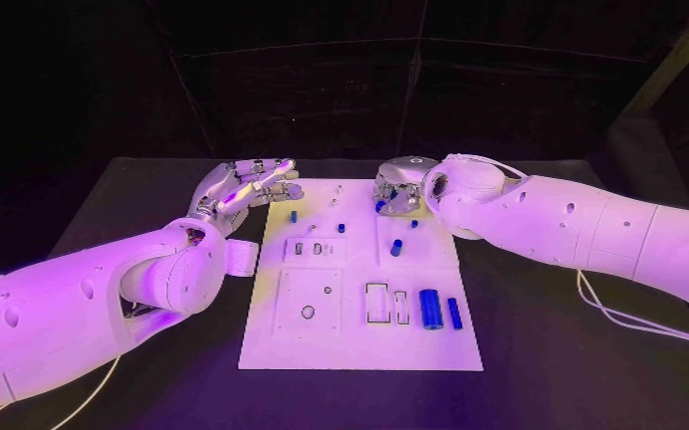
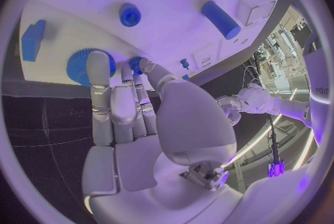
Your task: Assemble the parts on the task board
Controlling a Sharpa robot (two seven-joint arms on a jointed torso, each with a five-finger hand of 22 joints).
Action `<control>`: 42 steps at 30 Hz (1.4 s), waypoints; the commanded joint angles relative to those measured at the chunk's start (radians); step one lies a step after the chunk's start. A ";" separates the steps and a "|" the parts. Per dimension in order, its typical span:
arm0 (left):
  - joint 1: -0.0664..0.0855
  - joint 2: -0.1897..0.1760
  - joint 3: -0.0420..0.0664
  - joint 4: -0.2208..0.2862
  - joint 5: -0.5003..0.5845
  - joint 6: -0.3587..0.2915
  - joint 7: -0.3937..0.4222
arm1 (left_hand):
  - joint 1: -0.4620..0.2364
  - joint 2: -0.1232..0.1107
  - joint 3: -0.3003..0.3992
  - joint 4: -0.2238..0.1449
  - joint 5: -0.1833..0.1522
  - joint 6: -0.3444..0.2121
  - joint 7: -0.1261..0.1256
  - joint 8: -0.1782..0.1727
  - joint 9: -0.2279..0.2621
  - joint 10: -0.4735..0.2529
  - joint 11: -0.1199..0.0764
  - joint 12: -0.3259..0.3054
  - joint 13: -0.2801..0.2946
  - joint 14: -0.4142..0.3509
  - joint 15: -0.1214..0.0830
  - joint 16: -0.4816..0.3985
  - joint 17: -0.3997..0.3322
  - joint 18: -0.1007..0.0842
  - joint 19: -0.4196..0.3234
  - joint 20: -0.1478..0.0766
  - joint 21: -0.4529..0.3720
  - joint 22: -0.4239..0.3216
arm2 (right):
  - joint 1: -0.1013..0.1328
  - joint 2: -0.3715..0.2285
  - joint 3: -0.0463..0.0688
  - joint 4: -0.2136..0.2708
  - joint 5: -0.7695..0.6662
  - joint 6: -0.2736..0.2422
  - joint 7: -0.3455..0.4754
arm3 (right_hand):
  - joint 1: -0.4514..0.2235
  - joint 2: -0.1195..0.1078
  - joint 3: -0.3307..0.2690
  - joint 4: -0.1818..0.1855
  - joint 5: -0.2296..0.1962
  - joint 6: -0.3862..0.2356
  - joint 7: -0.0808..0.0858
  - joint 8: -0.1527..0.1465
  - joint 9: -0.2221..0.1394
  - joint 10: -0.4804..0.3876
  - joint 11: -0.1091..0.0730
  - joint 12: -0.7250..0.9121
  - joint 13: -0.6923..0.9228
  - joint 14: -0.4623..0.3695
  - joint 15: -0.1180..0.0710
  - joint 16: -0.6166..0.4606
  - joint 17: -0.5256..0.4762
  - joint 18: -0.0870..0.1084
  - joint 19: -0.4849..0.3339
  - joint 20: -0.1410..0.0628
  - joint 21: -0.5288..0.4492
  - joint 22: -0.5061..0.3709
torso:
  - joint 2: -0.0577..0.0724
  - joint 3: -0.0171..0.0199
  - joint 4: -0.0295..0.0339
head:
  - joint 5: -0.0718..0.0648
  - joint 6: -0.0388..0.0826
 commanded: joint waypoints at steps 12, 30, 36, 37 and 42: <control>0.002 -0.001 0.001 0.003 -0.007 0.019 -0.006 | 0.006 0.000 -0.001 -0.004 0.003 0.006 0.000 -0.004 -0.001 0.006 -0.001 -0.006 0.000 0.006 0.000 -0.005 0.002 0.014 0.009 0.000 0.007 0.000 | 0.002 0.007 0.001 -0.009 -0.007 0.004 -0.003 | 0.005 -0.003 0.063 0.018 -0.008 0.052 -0.008 0.016 0.004 0.042 -0.010 0.014 0.004 0.036 -0.010 0.036 0.030 -0.006 0.003 -0.002 0.060 0.067 | 0.004 0.0007 0.0020 | -0.002 -0.004; 0.002 0.003 0.001 -0.005 -0.007 0.032 -0.008 | 0.003 0.001 -0.002 -0.004 0.003 0.008 0.000 -0.006 0.000 0.007 -0.001 -0.008 0.000 0.008 -0.001 -0.006 0.004 0.014 0.014 -0.001 0.008 0.000 | 0.003 0.040 0.002 0.011 0.049 -0.290 -0.032 | 0.024 -0.002 0.125 0.020 -0.048 0.064 -0.007 0.011 0.002 0.050 -0.011 0.009 0.006 0.036 -0.011 0.051 0.040 -0.012 0.008 -0.005 0.099 0.108 | 0.006 0.0009 0.0054 | 0.013 0.016; 0.002 0.011 0.001 -0.009 -0.007 0.029 -0.011 | 0.003 0.001 -0.002 -0.003 0.003 0.008 0.000 -0.006 0.000 0.008 -0.001 -0.008 0.000 0.008 -0.001 -0.007 0.004 0.014 0.015 -0.001 0.007 0.000 | 0.003 0.091 0.002 -0.044 0.064 -0.283 -0.025 | 0.023 -0.006 0.130 0.021 -0.050 0.062 -0.005 0.009 0.001 0.047 -0.009 0.007 0.005 0.036 -0.010 0.053 0.041 -0.012 0.007 -0.004 0.101 0.111 | 0.006 -0.0003 0.0078 | 0.027 0.013; 0.002 0.012 0.001 -0.010 -0.007 0.029 -0.011 | 0.003 0.001 -0.002 -0.003 0.003 0.008 0.000 -0.006 0.000 0.008 -0.001 -0.008 0.000 0.008 -0.001 -0.007 0.004 0.014 0.015 -0.001 0.007 0.000 | 0.003 0.101 0.002 -0.055 0.065 -0.281 -0.026 | 0.022 -0.007 0.132 0.022 -0.052 0.062 -0.005 0.008 0.001 0.047 -0.009 0.006 0.005 0.036 -0.009 0.054 0.042 -0.012 0.007 -0.003 0.102 0.111 | 0.006 -0.0003 0.0080 | 0.027 0.012; 0.002 0.009 0.001 -0.006 -0.007 0.028 -0.014 | 0.002 0.001 -0.002 -0.004 0.003 0.008 0.000 -0.006 0.000 0.008 -0.001 -0.008 0.000 0.007 -0.001 -0.007 0.004 0.014 0.015 -0.001 0.007 0.000 | 0.004 0.130 0.002 -0.091 0.066 -0.263 -0.034 | 0.021 -0.009 0.135 0.023 -0.053 0.060 -0.004 0.006 0.001 0.045 -0.008 0.005 0.005 0.036 -0.009 0.055 0.042 -0.012 0.007 -0.003 0.104 0.113 | 0.010 -0.0022 0.0116 | 0.028 0.015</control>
